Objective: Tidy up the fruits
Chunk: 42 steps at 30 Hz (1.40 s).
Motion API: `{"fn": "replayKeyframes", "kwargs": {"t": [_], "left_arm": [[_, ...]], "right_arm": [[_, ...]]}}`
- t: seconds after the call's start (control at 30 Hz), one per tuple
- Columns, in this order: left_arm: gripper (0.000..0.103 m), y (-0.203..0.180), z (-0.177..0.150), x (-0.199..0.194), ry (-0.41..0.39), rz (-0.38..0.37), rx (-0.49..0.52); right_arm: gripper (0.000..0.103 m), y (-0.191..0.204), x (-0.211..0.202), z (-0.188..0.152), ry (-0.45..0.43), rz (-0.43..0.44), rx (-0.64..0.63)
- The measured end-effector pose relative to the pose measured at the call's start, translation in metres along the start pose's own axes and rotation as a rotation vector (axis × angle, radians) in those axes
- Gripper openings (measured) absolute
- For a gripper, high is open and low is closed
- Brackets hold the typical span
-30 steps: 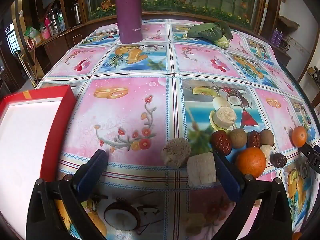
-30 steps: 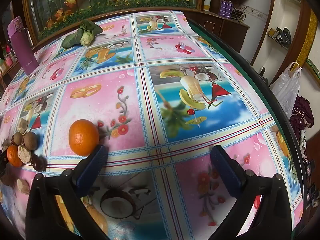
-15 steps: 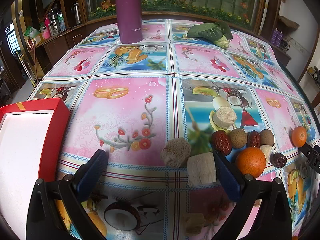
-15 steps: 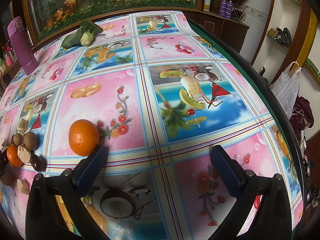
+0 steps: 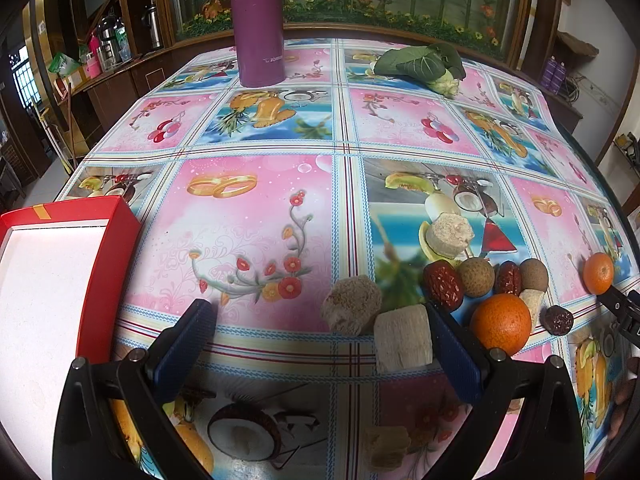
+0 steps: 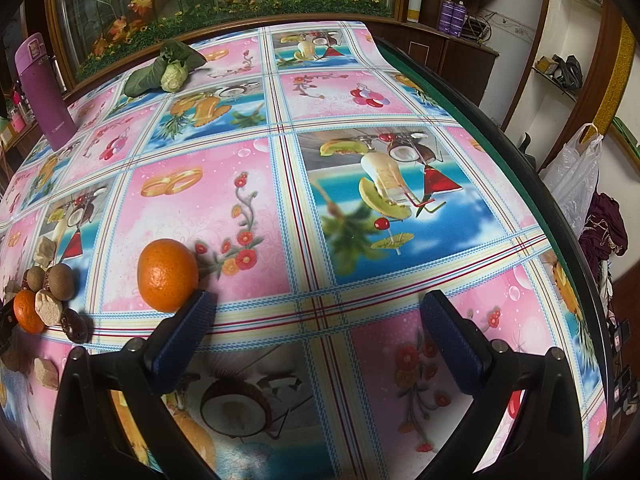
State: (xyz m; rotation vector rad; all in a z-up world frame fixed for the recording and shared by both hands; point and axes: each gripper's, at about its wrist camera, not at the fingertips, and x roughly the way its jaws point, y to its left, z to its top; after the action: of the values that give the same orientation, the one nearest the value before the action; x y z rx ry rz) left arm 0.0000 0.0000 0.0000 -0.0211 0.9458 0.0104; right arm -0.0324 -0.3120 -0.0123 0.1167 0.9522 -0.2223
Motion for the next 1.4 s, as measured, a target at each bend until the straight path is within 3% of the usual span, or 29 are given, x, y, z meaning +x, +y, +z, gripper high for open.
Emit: {"fn": "replayKeyframes", "kwargs": {"t": [0.33, 0.4, 0.5, 0.63, 0.77, 1.0, 1.23, 1.4], "left_arm": [[0.102, 0.005, -0.003, -0.007, 0.042, -0.014, 0.041], [0.101, 0.014, -0.007, -0.025, 0.003, -0.018, 0.04], [0.102, 0.031, -0.018, -0.061, -0.066, -0.016, 0.053], [0.102, 0.048, -0.035, -0.095, -0.109, -0.013, 0.105], [0.102, 0.056, -0.057, -0.118, -0.129, -0.018, 0.131], [0.102, 0.05, -0.064, -0.124, -0.138, -0.035, 0.162], [0.102, 0.033, -0.07, -0.119, -0.109, -0.07, 0.181], [0.102, 0.024, -0.077, -0.122, -0.103, -0.065, 0.218]], "right_arm": [[0.103, 0.0, -0.001, 0.0, 0.004, 0.003, -0.003], [0.103, -0.001, -0.003, 0.002, 0.016, 0.031, 0.0], [0.103, -0.013, -0.033, -0.001, -0.071, 0.081, 0.072], [0.103, -0.016, -0.067, -0.011, -0.13, 0.121, 0.07], [0.103, -0.01, -0.103, -0.028, -0.198, 0.15, 0.014], [0.103, 0.004, -0.15, -0.083, -0.204, 0.211, -0.143], [0.103, 0.015, -0.152, -0.131, -0.138, 0.205, -0.249], [0.098, 0.021, -0.149, -0.148, -0.123, 0.234, -0.275]]}}
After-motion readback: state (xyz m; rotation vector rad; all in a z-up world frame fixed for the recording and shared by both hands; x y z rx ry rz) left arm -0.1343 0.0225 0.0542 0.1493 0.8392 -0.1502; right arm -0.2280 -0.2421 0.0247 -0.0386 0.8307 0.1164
